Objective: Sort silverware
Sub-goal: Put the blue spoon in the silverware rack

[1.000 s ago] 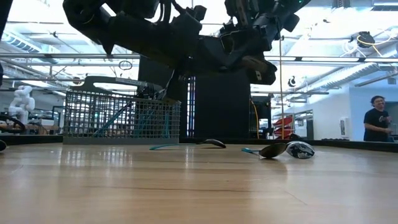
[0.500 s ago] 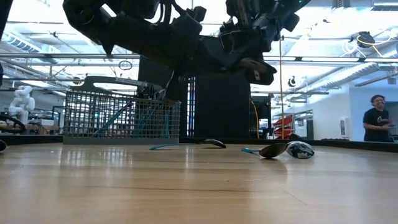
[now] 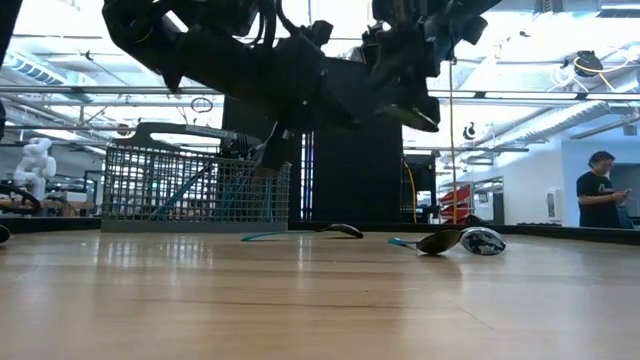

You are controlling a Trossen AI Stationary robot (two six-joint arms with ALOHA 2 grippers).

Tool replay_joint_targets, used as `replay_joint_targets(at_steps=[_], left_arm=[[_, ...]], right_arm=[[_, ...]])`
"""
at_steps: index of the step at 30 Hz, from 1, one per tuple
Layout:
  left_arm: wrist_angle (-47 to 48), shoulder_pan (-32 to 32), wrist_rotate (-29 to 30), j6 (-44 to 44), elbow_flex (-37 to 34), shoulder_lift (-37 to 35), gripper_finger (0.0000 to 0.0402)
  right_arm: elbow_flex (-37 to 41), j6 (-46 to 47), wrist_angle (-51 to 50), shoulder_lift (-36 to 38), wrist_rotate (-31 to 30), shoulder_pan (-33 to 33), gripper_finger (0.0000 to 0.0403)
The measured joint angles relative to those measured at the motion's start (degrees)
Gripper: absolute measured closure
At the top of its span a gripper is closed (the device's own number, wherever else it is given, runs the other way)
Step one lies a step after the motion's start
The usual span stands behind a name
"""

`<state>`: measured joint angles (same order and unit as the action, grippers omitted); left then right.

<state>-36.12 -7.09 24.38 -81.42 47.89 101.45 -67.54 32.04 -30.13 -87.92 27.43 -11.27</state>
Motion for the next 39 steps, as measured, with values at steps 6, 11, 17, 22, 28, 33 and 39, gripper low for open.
replay_joint_targets(at_steps=[6,11,17,22,28,33,39], left_arm=[[-0.3,0.1,1.3,3.4,0.0,0.0,0.0402],[-0.3,1.9,1.3,13.8,-0.9,-2.9,0.0402],[-0.4,6.0,1.1,23.4,-4.3,-14.3,0.0402],[-0.3,13.7,-3.9,38.5,-6.2,-25.6,0.0402],[-0.3,26.2,-16.1,59.5,-6.2,-30.6,0.0402],[-2.5,36.2,-28.0,74.9,-6.2,-29.3,0.0402],[-8.3,42.9,-36.3,85.4,-6.2,-25.0,0.0402]], right_arm=[[0.1,-3.3,-6.0,4.2,-0.9,-1.6,0.023],[0.1,-7.3,-14.1,9.9,-13.7,-1.5,0.0233],[1.5,-7.8,-19.4,15.7,-30.9,1.7,0.0233],[5.7,-7.7,-17.7,19.1,-37.2,3.8,0.0235],[12.8,-8.9,-9.6,20.3,-38.0,4.9,0.0235],[18.1,-8.7,-4.6,20.3,-37.6,5.1,0.0236],[19.5,-9.2,-3.6,20.3,-37.6,5.0,0.0236]])
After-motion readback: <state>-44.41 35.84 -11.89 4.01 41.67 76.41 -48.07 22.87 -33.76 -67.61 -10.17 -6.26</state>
